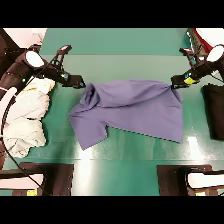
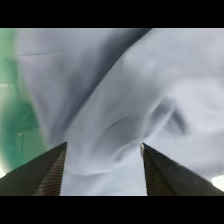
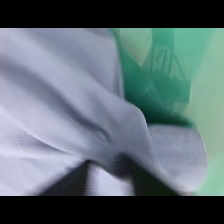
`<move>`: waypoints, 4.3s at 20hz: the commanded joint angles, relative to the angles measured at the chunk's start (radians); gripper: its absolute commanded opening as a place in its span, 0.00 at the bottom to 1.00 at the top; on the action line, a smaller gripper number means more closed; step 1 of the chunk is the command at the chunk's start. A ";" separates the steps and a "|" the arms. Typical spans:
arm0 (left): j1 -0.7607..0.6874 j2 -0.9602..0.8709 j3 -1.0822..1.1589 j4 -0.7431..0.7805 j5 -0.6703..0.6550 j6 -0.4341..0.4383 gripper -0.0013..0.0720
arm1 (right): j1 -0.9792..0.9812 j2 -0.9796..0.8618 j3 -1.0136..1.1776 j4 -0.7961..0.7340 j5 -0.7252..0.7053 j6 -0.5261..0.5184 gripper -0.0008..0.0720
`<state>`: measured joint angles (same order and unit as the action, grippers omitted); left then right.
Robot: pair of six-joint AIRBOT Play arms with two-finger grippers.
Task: Fold the shirts.
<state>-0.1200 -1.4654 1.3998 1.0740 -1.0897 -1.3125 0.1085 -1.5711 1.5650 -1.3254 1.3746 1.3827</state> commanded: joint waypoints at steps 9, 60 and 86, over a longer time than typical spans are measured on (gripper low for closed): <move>0.335 0.092 -0.055 -0.015 -0.297 0.044 0.43 | -0.314 0.077 -0.102 0.464 0.204 -0.156 0.50; 0.338 0.158 -0.457 -0.391 -0.020 0.263 0.05 | -0.558 0.474 -1.094 0.343 0.037 -0.236 0.04; 0.338 0.615 0.781 -0.552 0.008 0.003 0.05 | -0.385 0.704 0.521 0.201 -0.105 -0.058 0.03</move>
<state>0.2176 -0.8646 2.1654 0.5873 -1.1023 -1.3041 -0.2771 -0.8669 2.0327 -1.0389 1.2259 1.2884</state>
